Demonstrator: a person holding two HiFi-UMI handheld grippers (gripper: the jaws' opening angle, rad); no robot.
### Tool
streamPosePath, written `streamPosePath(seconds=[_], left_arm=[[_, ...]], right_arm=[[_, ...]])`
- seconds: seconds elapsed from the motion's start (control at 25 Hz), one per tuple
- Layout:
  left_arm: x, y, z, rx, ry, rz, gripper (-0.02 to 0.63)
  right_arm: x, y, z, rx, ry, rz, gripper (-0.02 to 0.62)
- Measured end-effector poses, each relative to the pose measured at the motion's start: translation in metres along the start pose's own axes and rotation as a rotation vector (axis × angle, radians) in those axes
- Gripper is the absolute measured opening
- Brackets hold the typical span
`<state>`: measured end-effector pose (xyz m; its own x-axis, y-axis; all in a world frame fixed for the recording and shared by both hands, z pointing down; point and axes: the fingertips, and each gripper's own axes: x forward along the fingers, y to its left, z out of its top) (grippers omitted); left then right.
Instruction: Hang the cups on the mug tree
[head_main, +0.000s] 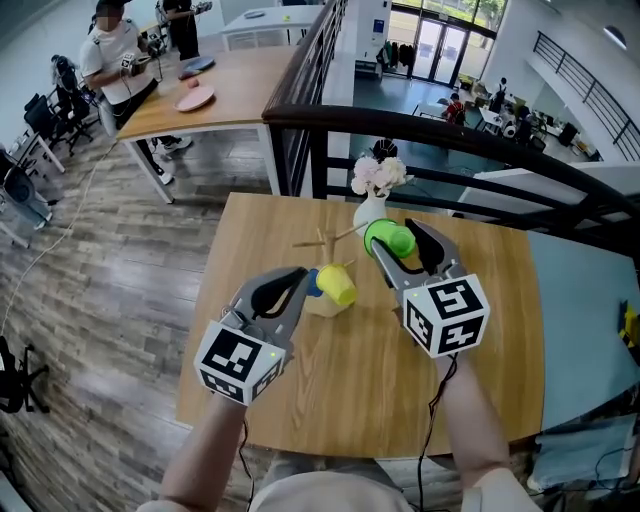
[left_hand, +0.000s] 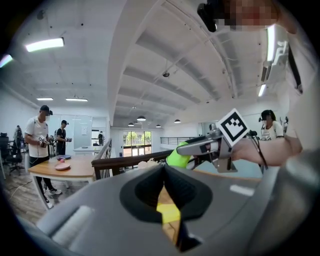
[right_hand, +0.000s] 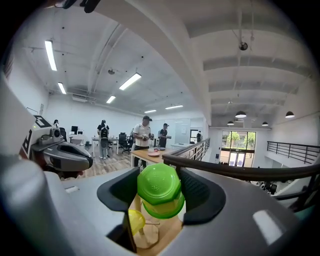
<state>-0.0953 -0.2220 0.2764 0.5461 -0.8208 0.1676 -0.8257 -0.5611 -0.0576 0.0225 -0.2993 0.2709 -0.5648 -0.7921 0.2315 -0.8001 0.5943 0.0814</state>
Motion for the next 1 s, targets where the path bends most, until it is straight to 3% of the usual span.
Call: streamPosePath(seconds=[0.64, 1.0], left_arm=[[0.016, 0.017, -0.035, -0.039, 0.060, 0.045, 0.003], [0.010, 0.015, -0.050, -0.058, 0.077, 0.072, 0.002]], right_arm=[[0.056, -0.005, -0.028, 0.103, 0.021, 0.094, 0.262], [0.067, -0.005, -0.045, 0.058, 0.097, 0.076, 0.265]])
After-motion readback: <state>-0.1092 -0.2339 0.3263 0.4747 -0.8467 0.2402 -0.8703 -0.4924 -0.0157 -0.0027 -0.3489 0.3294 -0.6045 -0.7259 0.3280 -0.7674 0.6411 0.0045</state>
